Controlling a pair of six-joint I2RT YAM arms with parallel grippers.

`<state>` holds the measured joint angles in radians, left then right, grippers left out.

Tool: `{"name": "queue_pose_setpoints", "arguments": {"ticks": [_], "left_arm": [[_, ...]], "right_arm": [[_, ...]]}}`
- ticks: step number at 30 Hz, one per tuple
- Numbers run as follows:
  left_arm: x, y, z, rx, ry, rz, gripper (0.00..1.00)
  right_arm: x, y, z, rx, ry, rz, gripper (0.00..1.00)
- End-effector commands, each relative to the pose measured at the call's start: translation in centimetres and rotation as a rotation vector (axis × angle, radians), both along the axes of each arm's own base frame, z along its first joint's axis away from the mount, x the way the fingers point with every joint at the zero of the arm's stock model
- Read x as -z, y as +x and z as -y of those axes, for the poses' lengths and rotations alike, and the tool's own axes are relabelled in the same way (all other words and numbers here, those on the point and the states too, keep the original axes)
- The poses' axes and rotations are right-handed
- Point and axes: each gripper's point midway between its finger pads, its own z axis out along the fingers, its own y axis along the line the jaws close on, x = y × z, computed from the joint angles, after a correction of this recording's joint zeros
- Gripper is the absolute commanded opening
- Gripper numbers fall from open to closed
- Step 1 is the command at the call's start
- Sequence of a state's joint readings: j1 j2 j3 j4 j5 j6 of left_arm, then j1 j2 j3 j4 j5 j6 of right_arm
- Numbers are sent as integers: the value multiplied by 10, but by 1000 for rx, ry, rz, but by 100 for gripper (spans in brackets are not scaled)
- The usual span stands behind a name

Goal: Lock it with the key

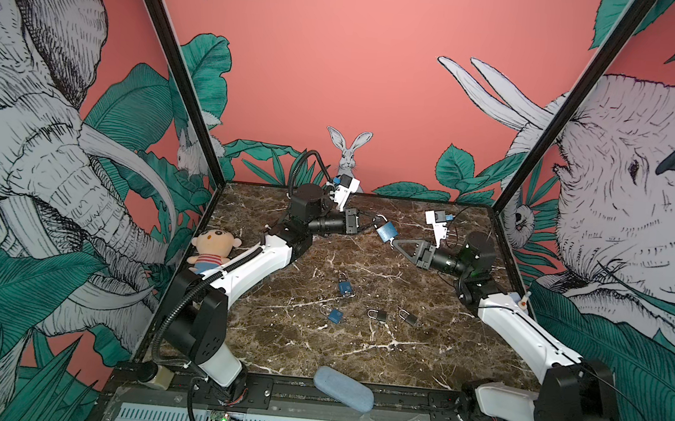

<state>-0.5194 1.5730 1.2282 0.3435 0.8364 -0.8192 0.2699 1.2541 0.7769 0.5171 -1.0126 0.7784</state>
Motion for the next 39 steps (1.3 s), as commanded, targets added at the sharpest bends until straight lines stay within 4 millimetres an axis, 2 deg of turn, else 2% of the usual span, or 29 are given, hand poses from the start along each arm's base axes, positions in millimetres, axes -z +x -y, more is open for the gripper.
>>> {"name": "queue_pose_setpoints", "arguments": {"ticks": [1,20,23,27,31,34,39], "left_arm": [[-70,27,-49,-197,-112,186,0],[-90,37,-61,-210,-199,192,0],[-87,38,-61,-210,-185,188,0],[-66,41,-58,-202,-125,150,0],[-30,47,-47,-171,-48,73,0],[0,48,-28,-120,31,33,0],[38,51,15,-63,116,-11,0]], "right_arm": [[16,-2,9,4,-8,-45,0],[20,-2,10,-1,24,-67,0],[20,1,13,17,21,-67,0],[21,10,23,81,-33,-62,0],[32,26,38,194,-169,-78,0],[40,39,48,240,-246,-100,0],[34,55,66,290,-217,-117,0]]}}
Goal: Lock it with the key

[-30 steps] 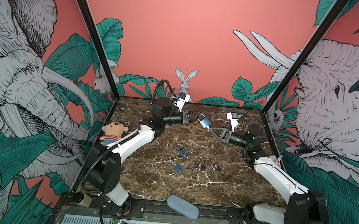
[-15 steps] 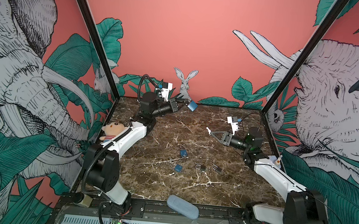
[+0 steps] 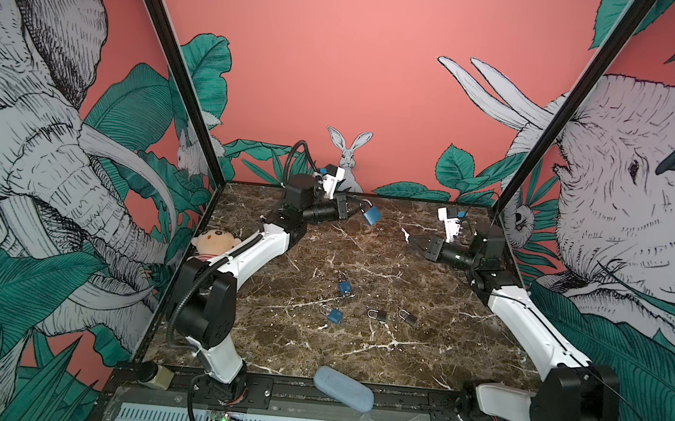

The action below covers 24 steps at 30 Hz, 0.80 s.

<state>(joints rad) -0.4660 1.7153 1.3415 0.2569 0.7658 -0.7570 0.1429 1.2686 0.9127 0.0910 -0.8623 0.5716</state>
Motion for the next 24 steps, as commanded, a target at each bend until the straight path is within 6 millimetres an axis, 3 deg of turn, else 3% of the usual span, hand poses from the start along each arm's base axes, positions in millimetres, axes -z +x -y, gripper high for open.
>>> {"name": "queue_pose_setpoints", "arguments": {"ticks": [1,6,11,24], "left_arm": [[13,-5,29,62,43,6,0],[58,2,73,114,80,-77,0],[93,7,103,148,106,-144,0],[164,17,142,159,180,-270,0]], "right_arm": [[7,11,18,60,-36,-16,0],[16,20,45,140,-29,-60,0],[20,21,70,225,-31,-85,0],[23,6,76,243,-52,-96,0]]}}
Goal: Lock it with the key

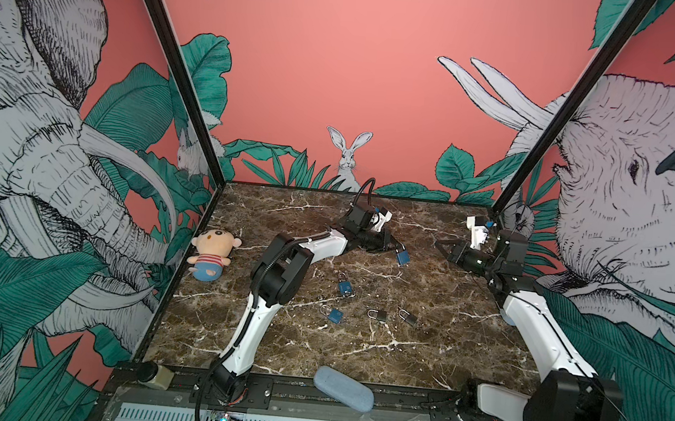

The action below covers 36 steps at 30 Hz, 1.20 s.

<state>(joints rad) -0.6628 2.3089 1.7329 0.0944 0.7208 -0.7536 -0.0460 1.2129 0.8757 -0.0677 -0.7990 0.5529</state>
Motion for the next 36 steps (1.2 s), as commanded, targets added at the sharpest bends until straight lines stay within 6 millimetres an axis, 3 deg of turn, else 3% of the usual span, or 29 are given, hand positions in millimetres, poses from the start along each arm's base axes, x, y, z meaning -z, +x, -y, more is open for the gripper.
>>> {"name": "queue_pose_setpoints", "arguments": {"ticks": [1,12,22,27,31,36], "left_arm": [[-18,3,12,5,-33,17,0],[18,12,20,-8,13,-38,0],[43,17,12,-43,107,-40,0],[44,21,8,-55,140,-25,28],[40,30,3,-84,162,-1,35],[32,39,-13,-121,170,2,37]], "right_arm": [[-4,-3,0,-2,-6,24,0],[5,-7,-1,-7,0,3,0],[12,-5,0,9,-27,-18,0],[27,-3,-1,15,-101,-59,0],[34,-1,-5,12,-161,-72,0],[46,5,-8,15,-223,-95,0]]}}
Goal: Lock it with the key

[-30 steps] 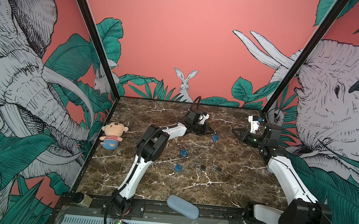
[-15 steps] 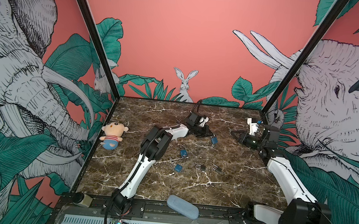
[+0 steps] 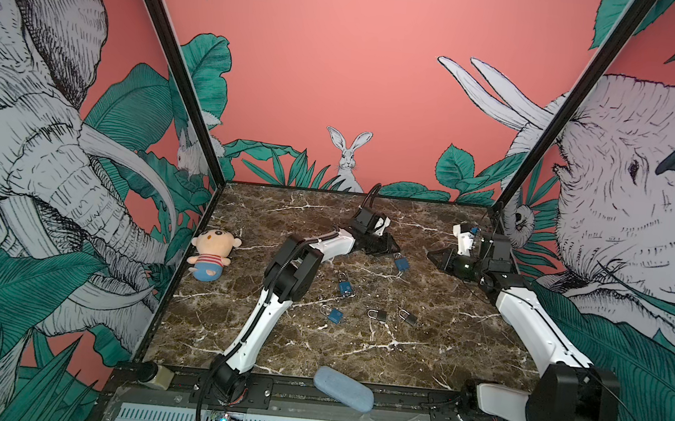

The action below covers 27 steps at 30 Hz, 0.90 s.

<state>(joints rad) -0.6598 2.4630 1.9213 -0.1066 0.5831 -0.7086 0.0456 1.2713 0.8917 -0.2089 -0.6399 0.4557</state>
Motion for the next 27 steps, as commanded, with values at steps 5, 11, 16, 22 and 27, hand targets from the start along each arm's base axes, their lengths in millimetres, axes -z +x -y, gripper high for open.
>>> {"name": "queue_pose_setpoints", "arguments": {"ticks": [5,11,16,22,27], "left_arm": [[-46,22,-38,-82,-7,74,38],[-95,22,-75,-140,-45,156,38],[-140,-2,-97,-146,-52,238,39],[-168,-38,-123,-155,-65,286,40],[-183,-60,-137,-170,-91,303,40]], "right_arm": [[15,19,2,16,-109,10,0],[39,37,1,23,-184,-9,0],[64,57,1,43,-237,-32,0],[96,74,4,74,-280,-60,0],[118,82,-6,60,-260,-94,0]]}}
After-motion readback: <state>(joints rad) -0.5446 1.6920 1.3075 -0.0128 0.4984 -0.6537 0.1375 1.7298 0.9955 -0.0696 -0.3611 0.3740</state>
